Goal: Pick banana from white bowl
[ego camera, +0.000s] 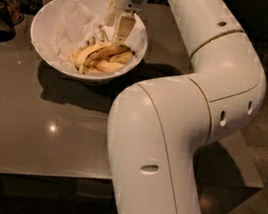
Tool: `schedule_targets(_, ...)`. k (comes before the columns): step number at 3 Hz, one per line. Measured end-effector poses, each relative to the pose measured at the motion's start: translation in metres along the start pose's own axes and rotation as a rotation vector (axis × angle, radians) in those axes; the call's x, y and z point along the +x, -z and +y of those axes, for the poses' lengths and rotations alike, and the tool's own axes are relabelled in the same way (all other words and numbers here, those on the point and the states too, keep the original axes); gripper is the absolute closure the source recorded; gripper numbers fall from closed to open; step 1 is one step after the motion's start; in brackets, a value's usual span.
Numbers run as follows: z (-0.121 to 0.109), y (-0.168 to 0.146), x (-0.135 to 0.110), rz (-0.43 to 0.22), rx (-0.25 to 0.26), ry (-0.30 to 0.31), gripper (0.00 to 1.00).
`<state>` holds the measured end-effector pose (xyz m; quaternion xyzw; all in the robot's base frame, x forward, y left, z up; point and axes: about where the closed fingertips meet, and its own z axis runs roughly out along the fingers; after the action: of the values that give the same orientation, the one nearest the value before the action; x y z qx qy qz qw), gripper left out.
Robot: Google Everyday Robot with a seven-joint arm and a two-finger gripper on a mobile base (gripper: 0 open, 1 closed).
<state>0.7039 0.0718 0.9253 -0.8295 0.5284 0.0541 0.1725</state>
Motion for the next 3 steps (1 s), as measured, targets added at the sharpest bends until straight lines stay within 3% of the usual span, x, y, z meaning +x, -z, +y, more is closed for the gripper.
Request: schedule_targets(3, 0.007, -0.019, 0.000, -0.004, -0.052, -0.014, 0.47)
